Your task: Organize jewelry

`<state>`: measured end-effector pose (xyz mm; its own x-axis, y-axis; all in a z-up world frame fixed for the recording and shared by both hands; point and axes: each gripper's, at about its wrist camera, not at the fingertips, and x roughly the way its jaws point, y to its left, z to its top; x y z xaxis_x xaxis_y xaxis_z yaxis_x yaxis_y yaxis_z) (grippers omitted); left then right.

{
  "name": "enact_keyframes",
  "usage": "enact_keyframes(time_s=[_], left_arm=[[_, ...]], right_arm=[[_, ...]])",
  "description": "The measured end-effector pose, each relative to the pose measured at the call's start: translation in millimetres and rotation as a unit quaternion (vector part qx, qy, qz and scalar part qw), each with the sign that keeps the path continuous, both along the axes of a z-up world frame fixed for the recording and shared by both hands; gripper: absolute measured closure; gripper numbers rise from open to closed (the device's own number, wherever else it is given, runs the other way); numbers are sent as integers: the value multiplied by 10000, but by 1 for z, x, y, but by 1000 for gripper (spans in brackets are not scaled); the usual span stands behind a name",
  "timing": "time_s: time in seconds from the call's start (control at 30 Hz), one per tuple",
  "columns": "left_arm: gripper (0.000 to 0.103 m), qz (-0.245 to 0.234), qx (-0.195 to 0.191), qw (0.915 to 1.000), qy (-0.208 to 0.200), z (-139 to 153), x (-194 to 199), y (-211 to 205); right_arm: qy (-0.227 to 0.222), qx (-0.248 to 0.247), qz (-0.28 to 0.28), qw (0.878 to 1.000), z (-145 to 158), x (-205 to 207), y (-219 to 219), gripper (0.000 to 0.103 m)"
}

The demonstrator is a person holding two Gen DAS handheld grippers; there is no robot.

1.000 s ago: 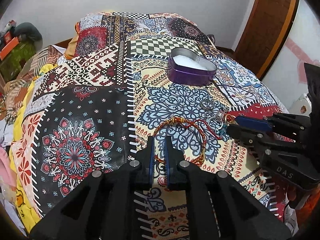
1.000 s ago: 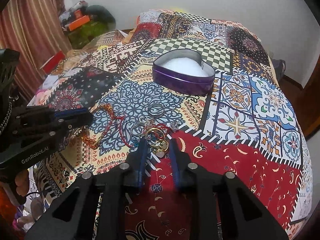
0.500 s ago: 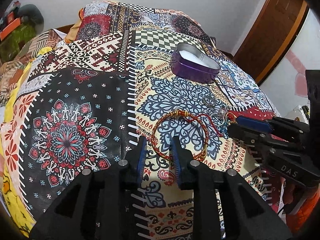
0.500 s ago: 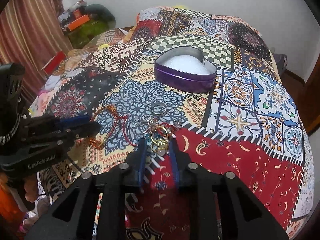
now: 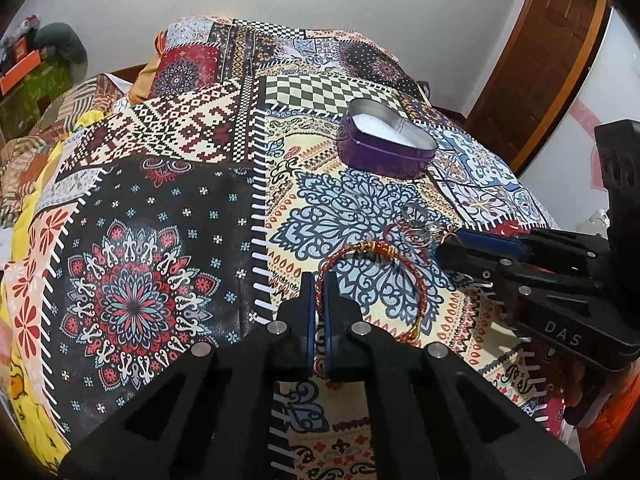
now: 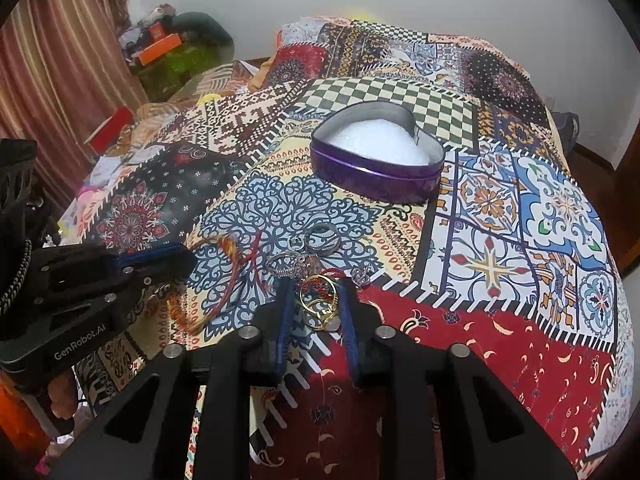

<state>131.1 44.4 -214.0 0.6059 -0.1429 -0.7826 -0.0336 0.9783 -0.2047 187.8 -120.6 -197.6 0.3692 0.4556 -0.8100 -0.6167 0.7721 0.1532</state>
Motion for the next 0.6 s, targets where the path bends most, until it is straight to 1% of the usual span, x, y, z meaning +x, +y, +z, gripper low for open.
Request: enact_keyframes(time_s=[0.07,0.23,0.4,0.6], left_arm=[[102,-43,-22,10000,-57,3,0,-1],[102,-146,114,9995,-245,16,-1,-10],[102,-176,173,9987,-446,31,-1,-15],[102,-215,201,9978,-593,45,-2,-19]], right_arm=[[-70,5,-25,10000,2,-2,-1,86],[-164,96,-83,9998,10,-6,-6,86],[-275,134,-147,9994,22,-9,-12,86],[-137,52,-181,9997,19,-11,-19,86]])
